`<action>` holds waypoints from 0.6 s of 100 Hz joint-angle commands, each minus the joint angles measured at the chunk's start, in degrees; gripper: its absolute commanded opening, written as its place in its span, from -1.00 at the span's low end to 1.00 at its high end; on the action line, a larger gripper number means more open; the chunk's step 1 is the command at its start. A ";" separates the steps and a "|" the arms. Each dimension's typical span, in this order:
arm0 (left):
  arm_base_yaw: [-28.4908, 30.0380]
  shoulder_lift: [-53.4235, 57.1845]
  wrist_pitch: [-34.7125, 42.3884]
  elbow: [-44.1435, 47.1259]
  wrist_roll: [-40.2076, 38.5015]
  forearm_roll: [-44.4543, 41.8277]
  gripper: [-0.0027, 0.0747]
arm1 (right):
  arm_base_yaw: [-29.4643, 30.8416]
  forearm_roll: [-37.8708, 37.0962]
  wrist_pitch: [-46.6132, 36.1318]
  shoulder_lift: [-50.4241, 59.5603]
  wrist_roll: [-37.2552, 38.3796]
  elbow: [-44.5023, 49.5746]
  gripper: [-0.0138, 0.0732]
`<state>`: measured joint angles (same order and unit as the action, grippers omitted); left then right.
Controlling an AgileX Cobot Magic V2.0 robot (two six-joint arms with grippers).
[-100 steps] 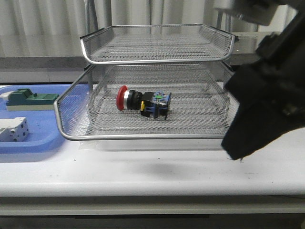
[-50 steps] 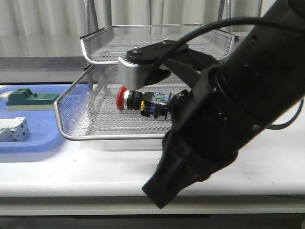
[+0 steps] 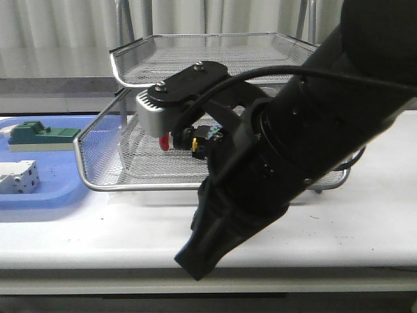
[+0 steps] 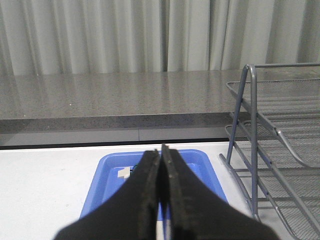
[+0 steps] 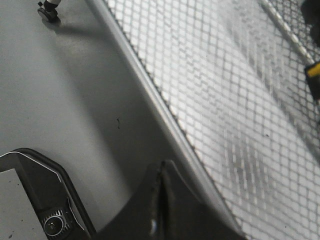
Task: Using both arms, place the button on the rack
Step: 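Push the middle tier back into the rack with the right gripper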
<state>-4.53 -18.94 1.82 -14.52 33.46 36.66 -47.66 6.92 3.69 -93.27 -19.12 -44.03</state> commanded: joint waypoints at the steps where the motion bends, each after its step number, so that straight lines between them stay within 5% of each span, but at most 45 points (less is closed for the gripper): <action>1: 0.09 -0.32 3.81 -1.62 -0.48 0.32 -0.98 | 1.35 -1.64 -4.59 1.46 -0.49 -2.61 -0.84; 60: 0.09 -0.32 3.81 -1.62 -0.48 0.32 -0.98 | 14.97 -5.39 -4.73 -3.89 -0.49 -12.27 -0.84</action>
<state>-4.53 -18.94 1.92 -14.52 33.46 36.66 -34.73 2.40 2.79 -98.86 -19.12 -53.34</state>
